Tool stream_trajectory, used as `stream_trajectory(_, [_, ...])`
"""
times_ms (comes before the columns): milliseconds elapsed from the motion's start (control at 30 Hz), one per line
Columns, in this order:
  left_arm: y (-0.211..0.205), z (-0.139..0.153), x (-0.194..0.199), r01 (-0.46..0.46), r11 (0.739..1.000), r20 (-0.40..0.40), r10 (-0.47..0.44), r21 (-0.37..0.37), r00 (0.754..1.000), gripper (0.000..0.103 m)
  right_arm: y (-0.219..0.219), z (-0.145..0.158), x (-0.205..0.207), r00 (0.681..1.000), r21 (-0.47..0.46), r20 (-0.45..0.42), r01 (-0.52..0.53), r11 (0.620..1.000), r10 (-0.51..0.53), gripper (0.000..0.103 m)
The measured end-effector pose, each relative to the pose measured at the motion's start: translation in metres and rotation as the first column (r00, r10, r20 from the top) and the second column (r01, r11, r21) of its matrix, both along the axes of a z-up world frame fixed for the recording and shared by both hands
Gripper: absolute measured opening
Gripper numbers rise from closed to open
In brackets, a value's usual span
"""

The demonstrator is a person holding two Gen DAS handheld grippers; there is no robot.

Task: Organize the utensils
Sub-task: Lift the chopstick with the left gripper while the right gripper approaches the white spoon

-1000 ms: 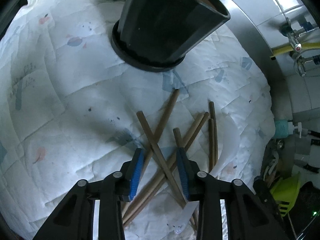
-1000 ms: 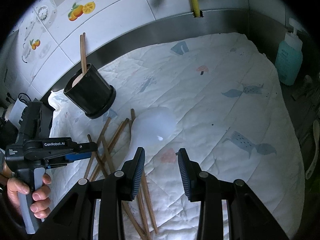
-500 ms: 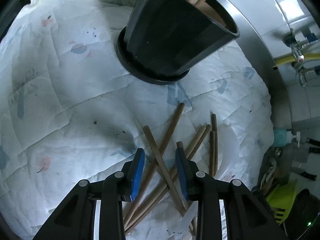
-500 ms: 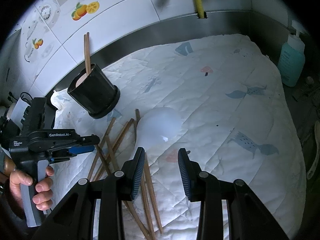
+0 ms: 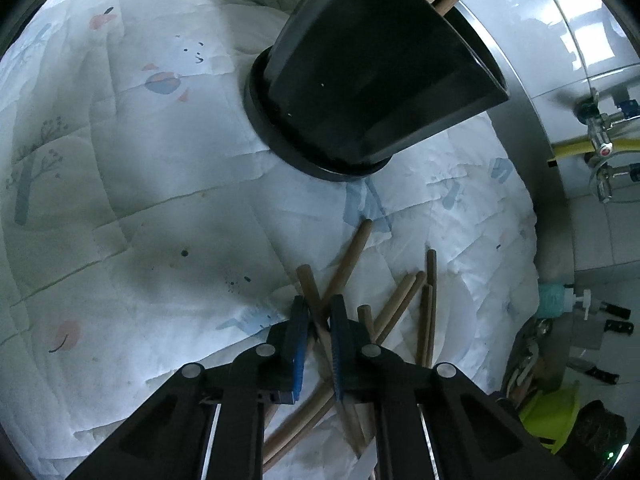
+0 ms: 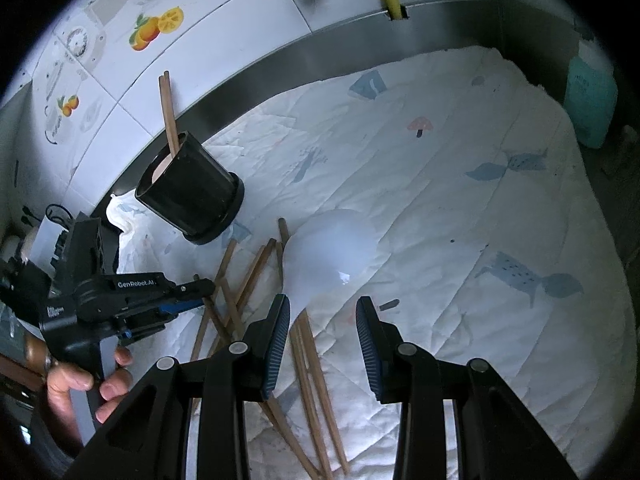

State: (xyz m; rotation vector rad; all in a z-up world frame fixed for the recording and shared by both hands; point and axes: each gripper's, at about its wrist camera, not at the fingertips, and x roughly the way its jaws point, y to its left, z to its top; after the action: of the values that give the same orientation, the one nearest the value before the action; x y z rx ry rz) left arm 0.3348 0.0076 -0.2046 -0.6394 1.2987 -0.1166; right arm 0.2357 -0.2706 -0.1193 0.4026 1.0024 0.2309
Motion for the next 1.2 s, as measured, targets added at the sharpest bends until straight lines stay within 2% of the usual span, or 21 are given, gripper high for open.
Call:
stream_trajectory(167, [0.001, 0.004, -0.002, -0.001, 1.000, 0.028, 0.002, -0.019, 1.000, 0.010, 0.003, -0.003, 0.005, 1.000, 0.017, -0.023, 0.004, 1.000, -0.004, 0.039])
stream_trajectory(233, [0.001, 0.010, -0.004, -0.002, 1.000, 0.049, 0.003, -0.024, 0.999, 0.010, 0.003, -0.006, 0.009, 0.999, 0.027, -0.039, 0.016, 1.000, -0.015, 0.050])
stream_trajectory(267, [0.001, 0.014, -0.005, -0.001, 1.000, 0.060, 0.002, -0.025, 0.998, 0.010, 0.003, -0.007, 0.011, 0.999, 0.026, -0.048, 0.023, 0.999, -0.022, 0.053])
stream_trajectory(467, [0.003, 0.043, -0.013, 0.019, 0.999, 0.139, -0.012, -0.047, 0.990, 0.008, 0.008, -0.013, 0.028, 0.995, 0.036, -0.091, 0.049, 0.998, -0.045, 0.063])
stream_trajectory(533, [0.003, 0.053, -0.015, 0.034, 0.999, 0.176, -0.028, -0.031, 0.984, 0.008, 0.011, -0.016, 0.035, 0.992, 0.018, -0.112, 0.054, 0.998, -0.052, 0.067])
stream_trajectory(733, [0.004, 0.063, -0.019, 0.064, 0.997, 0.204, -0.053, -0.044, 0.978, 0.008, 0.022, -0.028, 0.053, 0.986, -0.106, -0.159, 0.041, 0.994, -0.057, 0.069])
stream_trajectory(967, [0.017, 0.074, -0.020, 0.076, 0.995, 0.223, -0.059, -0.070, 0.973, 0.008, 0.031, -0.033, 0.060, 0.985, -0.189, -0.170, 0.008, 0.982, -0.041, 0.070])
stream_trajectory(1100, [0.024, 0.085, -0.022, 0.088, 0.993, 0.248, -0.066, -0.076, 0.966, 0.008, 0.039, -0.035, 0.061, 0.985, -0.245, -0.169, -0.031, 0.969, -0.012, 0.075])
stream_trajectory(1200, [0.028, 0.094, -0.023, 0.096, 0.992, 0.266, -0.072, -0.078, 0.961, 0.007, 0.042, -0.039, 0.060, 0.984, -0.268, -0.177, -0.061, 0.961, 0.013, 0.075])
